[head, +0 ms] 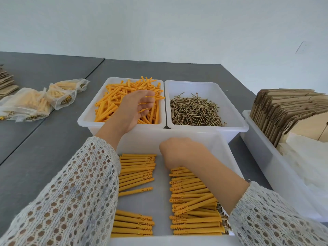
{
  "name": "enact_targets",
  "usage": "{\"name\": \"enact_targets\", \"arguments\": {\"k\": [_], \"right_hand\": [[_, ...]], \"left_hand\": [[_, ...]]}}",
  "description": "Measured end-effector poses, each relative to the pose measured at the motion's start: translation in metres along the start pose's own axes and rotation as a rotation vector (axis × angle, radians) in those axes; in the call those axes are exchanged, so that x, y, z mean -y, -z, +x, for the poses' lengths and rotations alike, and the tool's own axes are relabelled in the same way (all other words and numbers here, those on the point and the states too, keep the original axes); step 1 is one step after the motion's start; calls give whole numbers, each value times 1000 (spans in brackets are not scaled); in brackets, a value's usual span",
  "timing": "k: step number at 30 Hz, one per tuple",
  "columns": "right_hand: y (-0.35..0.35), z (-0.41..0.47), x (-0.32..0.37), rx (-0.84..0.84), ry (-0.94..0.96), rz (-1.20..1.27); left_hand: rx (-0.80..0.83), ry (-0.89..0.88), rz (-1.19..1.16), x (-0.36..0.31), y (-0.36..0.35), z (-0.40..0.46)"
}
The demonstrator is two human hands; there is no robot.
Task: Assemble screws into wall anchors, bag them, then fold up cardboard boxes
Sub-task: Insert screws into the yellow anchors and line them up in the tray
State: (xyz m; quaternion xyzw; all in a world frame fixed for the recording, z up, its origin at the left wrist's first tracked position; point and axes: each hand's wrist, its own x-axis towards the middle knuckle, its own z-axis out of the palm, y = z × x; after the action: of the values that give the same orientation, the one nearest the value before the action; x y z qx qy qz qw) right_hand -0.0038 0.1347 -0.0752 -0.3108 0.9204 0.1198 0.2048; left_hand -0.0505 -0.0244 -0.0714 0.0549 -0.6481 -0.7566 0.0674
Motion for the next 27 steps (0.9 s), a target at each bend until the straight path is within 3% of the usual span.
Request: {"name": "enact_targets", "arguments": {"k": [4,7,9,11,13,15,17,20,21,27], "right_hand": [[8,0,-1,-90,116,88],[18,-1,-9,-230,234,375],[26,-6,-13,-389,277,571],[29,-4,-23,-642,236,709],[29,6,-36,-950,55,628],[27,19,-54,-1102,-156,447],[18,34,-80,-927,-351,380],[8,50,-108,-352,-470,540],[7,54,-112,-240,-461,578],[9,62,-114,-147,-469,539]], "left_hand": [[-142,-383,554,13,-8,-5],[-212,-531,1021,21,-15,-9],[-268,-455,1361,25,-14,-6],[-293,-312,1501,25,-12,-6],[-220,-227,1545,25,-13,-5],[-26,-152,1543,21,-14,-4],[127,-48,1453,17,-13,-4],[229,8,1482,13,-10,-3],[246,6,1491,13,-9,-2],[194,-94,1317,17,-8,-4]]}}
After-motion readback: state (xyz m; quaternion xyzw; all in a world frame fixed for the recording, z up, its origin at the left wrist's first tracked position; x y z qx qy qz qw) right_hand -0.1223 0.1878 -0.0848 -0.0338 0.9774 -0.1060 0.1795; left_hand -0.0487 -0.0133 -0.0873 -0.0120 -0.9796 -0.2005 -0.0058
